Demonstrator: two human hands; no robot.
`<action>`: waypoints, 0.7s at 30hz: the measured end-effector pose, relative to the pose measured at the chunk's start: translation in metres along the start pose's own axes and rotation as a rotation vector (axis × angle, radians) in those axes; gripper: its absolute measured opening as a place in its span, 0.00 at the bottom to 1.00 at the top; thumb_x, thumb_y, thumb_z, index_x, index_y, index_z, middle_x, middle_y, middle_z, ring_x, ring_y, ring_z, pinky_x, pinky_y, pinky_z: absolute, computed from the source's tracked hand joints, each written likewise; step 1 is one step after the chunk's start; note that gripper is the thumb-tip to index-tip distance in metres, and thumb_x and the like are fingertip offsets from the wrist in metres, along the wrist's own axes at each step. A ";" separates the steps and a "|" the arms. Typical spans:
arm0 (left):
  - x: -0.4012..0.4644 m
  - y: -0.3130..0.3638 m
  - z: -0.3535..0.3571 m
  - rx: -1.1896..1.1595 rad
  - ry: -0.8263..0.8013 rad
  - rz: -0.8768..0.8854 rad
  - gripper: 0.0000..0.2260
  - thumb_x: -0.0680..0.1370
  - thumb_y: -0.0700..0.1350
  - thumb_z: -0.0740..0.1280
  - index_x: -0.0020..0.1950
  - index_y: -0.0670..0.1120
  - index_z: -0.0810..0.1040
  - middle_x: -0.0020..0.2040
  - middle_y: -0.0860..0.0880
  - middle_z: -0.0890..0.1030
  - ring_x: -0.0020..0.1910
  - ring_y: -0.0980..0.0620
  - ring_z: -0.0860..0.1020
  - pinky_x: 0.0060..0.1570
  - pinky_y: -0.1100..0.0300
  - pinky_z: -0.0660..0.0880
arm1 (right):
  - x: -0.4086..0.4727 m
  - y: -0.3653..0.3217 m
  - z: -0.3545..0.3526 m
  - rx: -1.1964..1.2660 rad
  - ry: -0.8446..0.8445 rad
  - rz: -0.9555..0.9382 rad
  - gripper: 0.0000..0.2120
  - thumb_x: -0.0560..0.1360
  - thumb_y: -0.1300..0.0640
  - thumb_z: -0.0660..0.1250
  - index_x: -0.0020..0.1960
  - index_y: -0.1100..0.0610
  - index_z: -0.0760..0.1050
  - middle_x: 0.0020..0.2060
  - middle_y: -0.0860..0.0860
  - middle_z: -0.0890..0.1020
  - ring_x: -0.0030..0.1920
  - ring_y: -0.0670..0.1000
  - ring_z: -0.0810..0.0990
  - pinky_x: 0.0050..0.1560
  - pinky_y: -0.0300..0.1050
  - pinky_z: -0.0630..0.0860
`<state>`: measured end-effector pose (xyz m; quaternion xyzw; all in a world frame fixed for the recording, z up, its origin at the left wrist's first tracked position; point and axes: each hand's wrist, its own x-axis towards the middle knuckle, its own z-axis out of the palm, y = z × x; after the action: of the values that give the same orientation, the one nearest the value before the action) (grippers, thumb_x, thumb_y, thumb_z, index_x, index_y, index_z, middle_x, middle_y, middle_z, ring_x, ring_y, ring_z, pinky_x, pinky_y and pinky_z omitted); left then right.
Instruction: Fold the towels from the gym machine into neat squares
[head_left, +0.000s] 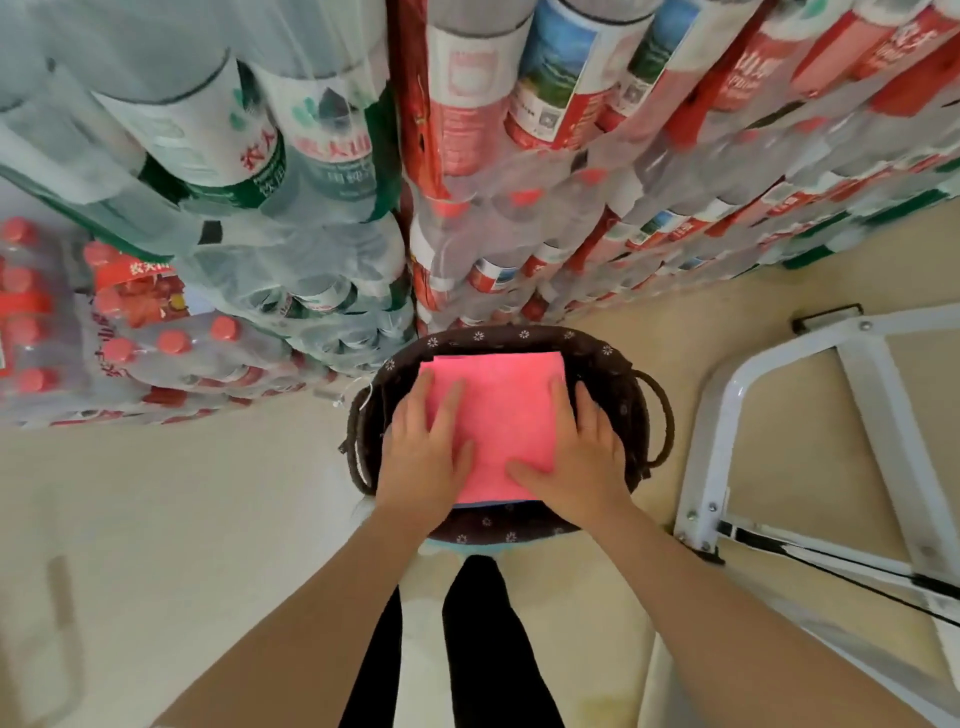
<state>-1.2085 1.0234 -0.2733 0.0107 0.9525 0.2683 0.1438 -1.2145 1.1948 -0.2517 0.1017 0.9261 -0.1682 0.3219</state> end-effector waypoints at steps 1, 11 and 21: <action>-0.004 0.001 0.000 0.105 -0.071 0.027 0.27 0.75 0.52 0.60 0.73 0.45 0.64 0.73 0.35 0.60 0.68 0.34 0.65 0.64 0.42 0.66 | -0.002 0.004 0.000 -0.040 -0.029 0.003 0.51 0.68 0.35 0.66 0.75 0.46 0.32 0.76 0.53 0.41 0.76 0.58 0.45 0.73 0.57 0.49; -0.060 0.038 -0.099 -0.018 -0.305 -0.232 0.17 0.79 0.47 0.59 0.68 0.45 0.70 0.75 0.43 0.58 0.72 0.42 0.62 0.69 0.53 0.61 | -0.057 -0.010 -0.102 -0.059 -0.178 -0.149 0.22 0.76 0.52 0.61 0.66 0.61 0.66 0.69 0.60 0.64 0.68 0.60 0.66 0.63 0.49 0.68; -0.226 0.001 -0.213 -0.353 -0.132 -0.655 0.14 0.79 0.46 0.59 0.63 0.46 0.73 0.59 0.44 0.78 0.58 0.45 0.76 0.57 0.57 0.71 | -0.181 -0.171 -0.125 -0.198 -0.365 -0.605 0.15 0.77 0.56 0.59 0.43 0.69 0.74 0.41 0.65 0.79 0.43 0.62 0.78 0.43 0.52 0.73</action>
<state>-1.0517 0.8942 -0.0385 -0.3019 0.8333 0.3668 0.2828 -1.1959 1.0696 -0.0030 -0.2402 0.8535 -0.1806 0.4256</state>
